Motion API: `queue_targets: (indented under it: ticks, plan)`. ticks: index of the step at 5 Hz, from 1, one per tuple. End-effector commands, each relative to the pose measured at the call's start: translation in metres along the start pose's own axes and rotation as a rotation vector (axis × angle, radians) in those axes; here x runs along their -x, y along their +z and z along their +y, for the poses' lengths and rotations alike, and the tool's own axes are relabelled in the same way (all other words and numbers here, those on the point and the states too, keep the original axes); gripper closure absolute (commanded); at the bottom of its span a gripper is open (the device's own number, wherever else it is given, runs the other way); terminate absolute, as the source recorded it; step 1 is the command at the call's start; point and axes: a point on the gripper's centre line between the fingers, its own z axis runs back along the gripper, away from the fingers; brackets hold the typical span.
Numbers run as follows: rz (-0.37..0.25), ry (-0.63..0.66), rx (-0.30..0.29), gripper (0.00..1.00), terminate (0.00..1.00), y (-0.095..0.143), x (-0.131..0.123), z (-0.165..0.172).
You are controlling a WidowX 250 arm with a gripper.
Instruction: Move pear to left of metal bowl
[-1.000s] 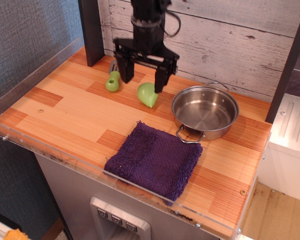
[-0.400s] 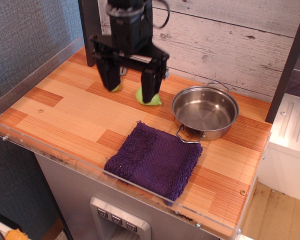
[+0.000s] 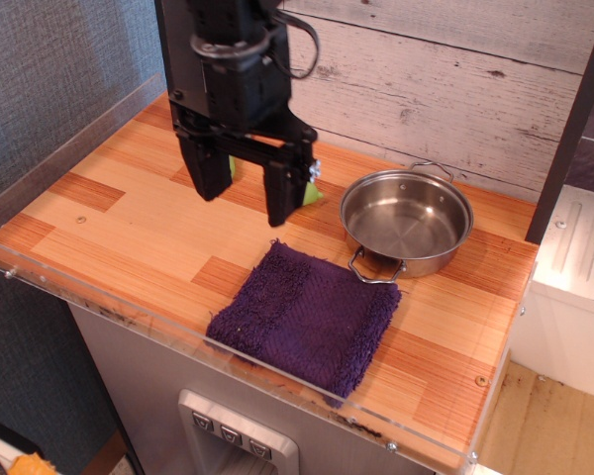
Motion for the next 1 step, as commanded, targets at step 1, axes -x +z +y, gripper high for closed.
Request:
queue_targets:
  ticks: [1]
  plan:
    - [-0.045,-0.008,-0.009,0.00,1.00,0.0127,-0.0012,0.0044]
